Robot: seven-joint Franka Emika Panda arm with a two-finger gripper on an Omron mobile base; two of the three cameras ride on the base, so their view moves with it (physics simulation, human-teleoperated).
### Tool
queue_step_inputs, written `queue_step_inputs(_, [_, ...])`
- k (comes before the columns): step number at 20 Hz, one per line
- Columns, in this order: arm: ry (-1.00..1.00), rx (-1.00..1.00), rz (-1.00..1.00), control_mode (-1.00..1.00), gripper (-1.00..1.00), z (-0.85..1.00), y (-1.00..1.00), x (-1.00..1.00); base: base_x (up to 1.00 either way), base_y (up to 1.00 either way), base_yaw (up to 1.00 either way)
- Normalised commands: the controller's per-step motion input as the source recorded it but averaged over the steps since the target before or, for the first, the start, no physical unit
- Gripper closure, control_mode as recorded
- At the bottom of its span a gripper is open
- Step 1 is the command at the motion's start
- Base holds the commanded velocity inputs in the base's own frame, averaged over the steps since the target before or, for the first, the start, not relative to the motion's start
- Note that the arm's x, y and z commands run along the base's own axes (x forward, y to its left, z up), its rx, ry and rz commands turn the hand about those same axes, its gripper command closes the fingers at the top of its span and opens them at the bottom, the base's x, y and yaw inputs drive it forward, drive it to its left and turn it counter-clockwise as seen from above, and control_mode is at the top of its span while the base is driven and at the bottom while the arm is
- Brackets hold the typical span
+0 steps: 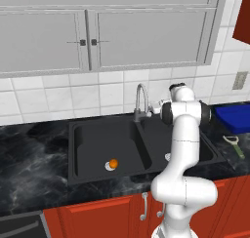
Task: Pick up all produce items and place them in the sink. Turn on the sink faucet to wash them. Then turn the sink off and put them in the tray.
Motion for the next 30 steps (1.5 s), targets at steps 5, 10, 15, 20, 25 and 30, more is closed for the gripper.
queue_step_inputs(5, [-0.02, -0.02, 0.08, -1.0, 1.0, 0.0, 0.7, 0.0, 0.0, 0.0, 0.0])
queue_step_inputs(10, [0.0, -0.01, 0.01, -1.0, -1.0, 0.0, 0.04, -0.02, 0.0, 0.0, 0.0])
queue_step_inputs(15, [-0.02, 0.02, 0.09, -1.0, -1.0, 0.05, -0.03, 0.01, 0.0, 0.0, 0.0])
queue_step_inputs(20, [-0.01, 0.05, 0.14, -1.0, -1.0, 0.03, -0.2, 0.08, 0.0, 0.0, 0.0])
queue_step_inputs(25, [0.0, 0.09, 0.12, -1.0, -1.0, 0.0, -0.41, 0.14, 0.0, 0.0, 0.0])
queue_step_inputs(30, [0.0, 0.09, 0.09, -1.0, -1.0, 0.0, -0.36, 0.22, 0.0, 0.0, 0.0])
